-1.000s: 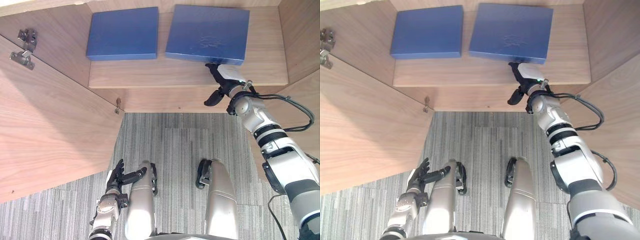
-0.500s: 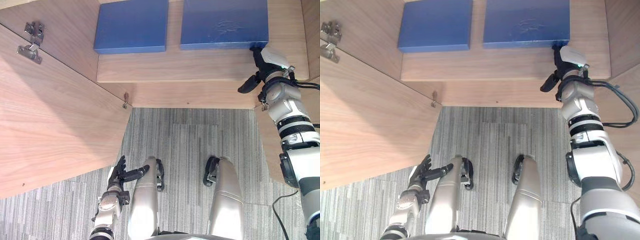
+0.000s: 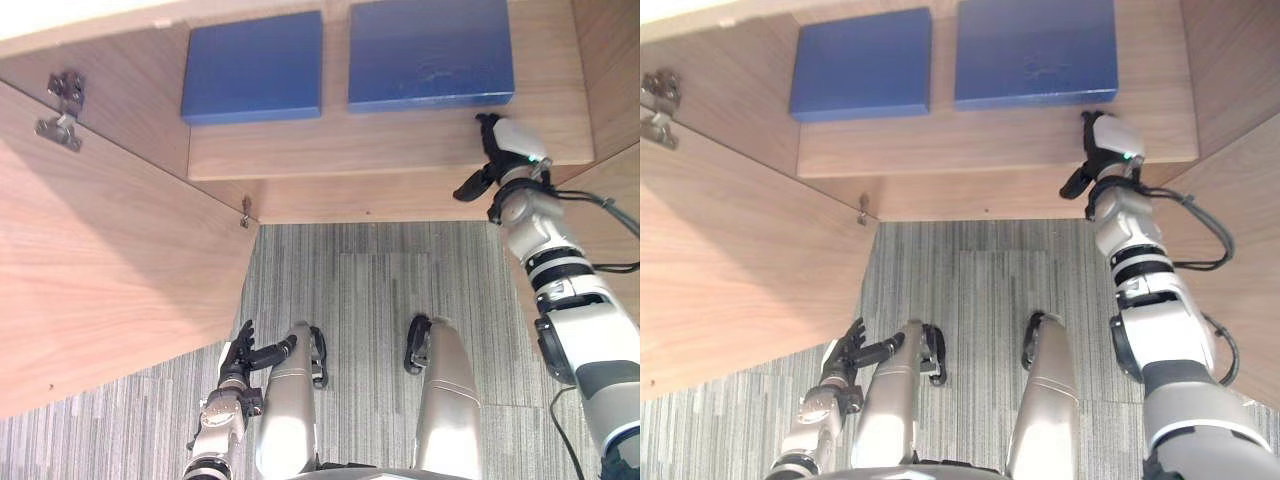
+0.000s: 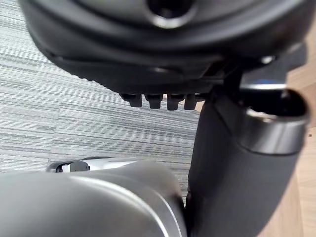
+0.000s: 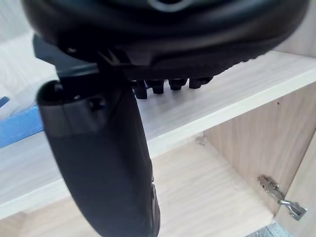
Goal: Walk over to the cabinet, pick up the folder, carry it to the office cabinet, place the folder inside the office cabinet, then close the office cabinet door
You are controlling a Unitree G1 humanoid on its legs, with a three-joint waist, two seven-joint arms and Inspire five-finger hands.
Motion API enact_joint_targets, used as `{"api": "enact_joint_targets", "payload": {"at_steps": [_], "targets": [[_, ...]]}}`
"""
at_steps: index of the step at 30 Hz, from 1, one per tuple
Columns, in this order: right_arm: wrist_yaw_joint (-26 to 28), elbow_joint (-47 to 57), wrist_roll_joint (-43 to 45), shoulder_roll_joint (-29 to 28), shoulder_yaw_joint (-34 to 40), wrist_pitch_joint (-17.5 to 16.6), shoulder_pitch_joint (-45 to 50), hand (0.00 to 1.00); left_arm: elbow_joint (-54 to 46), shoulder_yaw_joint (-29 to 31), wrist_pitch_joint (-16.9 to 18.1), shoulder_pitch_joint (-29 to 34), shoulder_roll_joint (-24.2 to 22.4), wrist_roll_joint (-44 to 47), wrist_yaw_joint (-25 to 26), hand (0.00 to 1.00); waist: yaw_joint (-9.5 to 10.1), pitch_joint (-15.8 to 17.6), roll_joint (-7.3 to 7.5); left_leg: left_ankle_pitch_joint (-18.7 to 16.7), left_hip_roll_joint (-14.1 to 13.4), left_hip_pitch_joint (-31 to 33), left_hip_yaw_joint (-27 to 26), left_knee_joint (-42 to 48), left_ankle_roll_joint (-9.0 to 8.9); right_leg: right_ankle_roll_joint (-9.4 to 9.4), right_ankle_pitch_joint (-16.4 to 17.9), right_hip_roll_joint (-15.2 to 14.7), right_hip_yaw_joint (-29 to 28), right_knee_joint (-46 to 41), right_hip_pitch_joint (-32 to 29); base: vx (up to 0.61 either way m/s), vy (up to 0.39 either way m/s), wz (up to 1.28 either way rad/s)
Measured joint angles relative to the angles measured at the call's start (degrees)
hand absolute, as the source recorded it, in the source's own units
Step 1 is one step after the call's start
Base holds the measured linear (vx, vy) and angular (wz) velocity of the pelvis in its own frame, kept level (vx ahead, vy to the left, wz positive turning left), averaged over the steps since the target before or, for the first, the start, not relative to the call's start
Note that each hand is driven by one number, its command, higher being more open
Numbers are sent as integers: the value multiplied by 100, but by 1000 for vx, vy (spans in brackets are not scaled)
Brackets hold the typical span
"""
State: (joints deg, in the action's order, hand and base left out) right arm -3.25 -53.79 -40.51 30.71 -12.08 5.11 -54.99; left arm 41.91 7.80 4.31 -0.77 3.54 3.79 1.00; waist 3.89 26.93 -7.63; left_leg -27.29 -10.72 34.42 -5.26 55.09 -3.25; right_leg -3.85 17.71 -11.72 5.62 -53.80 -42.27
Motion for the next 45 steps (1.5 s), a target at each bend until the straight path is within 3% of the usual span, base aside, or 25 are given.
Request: {"api": "enact_joint_targets", "payload": {"at_steps": [8,10,11,13,15,21,25,31,35,36,37,38,39,40,41,42,43,44,45], "targets": [[140,-379,-103,-646,-277,-60,603,100,228,-12,-80,206,66,-227,20,100,-11,-185,190,454,-176,-1307,-319,-1420,-59,10,-666,395,112,1743,1324,92,35,-21],[145,-478,-232,-897,-387,-37,741,100,282,43,-89,245,64,-229,29,100,56,-280,233,496,-190,-1467,-159,-1433,-34,14,-830,590,4,2061,1549,68,51,-56],[189,-511,-236,-1070,-488,-25,887,100,359,61,-105,245,56,-237,39,100,107,-341,269,541,-114,-1614,220,-1414,-33,15,-976,714,-112,2332,1759,65,55,-54],[291,-537,-220,-1309,-418,-27,1180,100,494,110,-114,255,44,-285,51,100,137,-483,336,561,-15,-1890,483,-1508,-70,3,-1104,794,-228,2602,2014,54,73,-52],[395,-565,-183,-1596,-147,-45,1636,100,700,208,-117,254,-7,-438,102,100,120,-781,412,561,7,-2135,406,-1791,-71,-19,-1263,839,-333,2884,2163,42,88,-47],[266,-530,1254,-2400,1198,-55,3026,100,1120,271,-137,229,-235,-684,238,100,-45,-1397,662,568,130,-3199,-428,-2963,-68,-139,-2006,993,-991,3981,2678,3,120,-70],[-12,-173,2652,-2909,1978,-142,4390,100,1475,480,-141,201,-216,-819,383,100,-277,-1733,950,784,383,-3976,-1273,-3689,21,-195,-2380,1036,-1666,4466,2938,-59,66,-96],[-245,357,3898,-3109,2773,-167,6067,100,1772,644,-260,226,-255,-1063,523,100,-512,-1952,1038,944,548,-4690,-2334,-4296,-53,-108,-2639,1297,-2405,4605,2919,-67,0,-95],[-386,1045,4060,-3100,2906,-222,6698,100,1824,723,-307,190,-360,-1121,587,100,-622,-1959,1075,986,559,-5144,-3095,-4470,-156,79,-2783,1390,-2268,4649,2923,-56,0,-96],[-409,1118,4061,-3104,2916,-221,6764,100,1823,723,-311,179,-389,-1121,591,100,-631,-1962,1086,996,565,-5194,-3194,-4489,-174,97,-2780,1393,-2187,4647,2912,-34,24,-80],[-430,1272,4061,-3140,3017,-206,6845,100,1814,721,-311,163,-398,-1121,588,100,-634,-1959,1113,1000,592,-5243,-3380,-4483,-175,341,-2715,1336,-1803,4572,2824,-31,37,-86],[-473,1445,4062,-3236,3127,-189,6843,100,1808,723,-313,147,-455,-1118,587,100,-656,-1933,1068,1053,539,-5325,-3594,-4504,-98,824,-2387,1131,-930,4310,2705,-34,24,-85],[-529,1542,4064,-3270,3129,-189,6850,100,1804,723,-313,147,-526,-1115,585,100,-672,-1911,1050,1069,478,-5363,-3643,-4520,-74,845,-2192,975,-425,4023,2622,-23,-5,-65],[-638,1708,4065,-3311,3124,-181,6899,100,1797,715,-316,152,-564,-1110,578,100,-713,-1897,1082,1066,458,-5419,-3709,-4491,-84,863,-1903,475,398,3048,2390,-8,-35,-24],[-667,1780,4066,-3319,3123,-172,6946,100,1790,706,-320,154,-576,-1108,576,100,-721,-1915,1120,1062,453,-5441,-3705,-4462,-91,890,-1722,247,606,2498,2326,30,-76,-3],[-719,1945,4066,-3324,3125,-146,7006,100,1751,690,-322,187,-584,-1108,568,100,-728,-1944,1161,1033,389,-5509,-3691,-4351,-136,823,-1336,-53,663,1619,2346,85,-137,2],[-760,2170,4066,-3324,3118,-147,6998,100,1609,687,-321,288,-581,-1110,569,100,-720,-1969,1178,954,322,-5538,-3693,-4195,-256,609,-948,-166,545,1240,2421,113,-169,-8],[-761,2290,4066,-3330,3113,-152,6973,100,1544,695,-319,341,-562,-1110,572,100,-720,-1999,1242,915,310,-5535,-3700,-4100,-306,491,-830,-138,484,1266,2433,162,-201,-39],[-769,2471,4064,-3285,3115,-162,6936,100,1564,719,-340,365,-527,-1113,578,100,-699,-2106,1198,901,284,-5461,-3685,-4011,-316,336,-625,95,397,1565,2494,180,-189,-78]]}}
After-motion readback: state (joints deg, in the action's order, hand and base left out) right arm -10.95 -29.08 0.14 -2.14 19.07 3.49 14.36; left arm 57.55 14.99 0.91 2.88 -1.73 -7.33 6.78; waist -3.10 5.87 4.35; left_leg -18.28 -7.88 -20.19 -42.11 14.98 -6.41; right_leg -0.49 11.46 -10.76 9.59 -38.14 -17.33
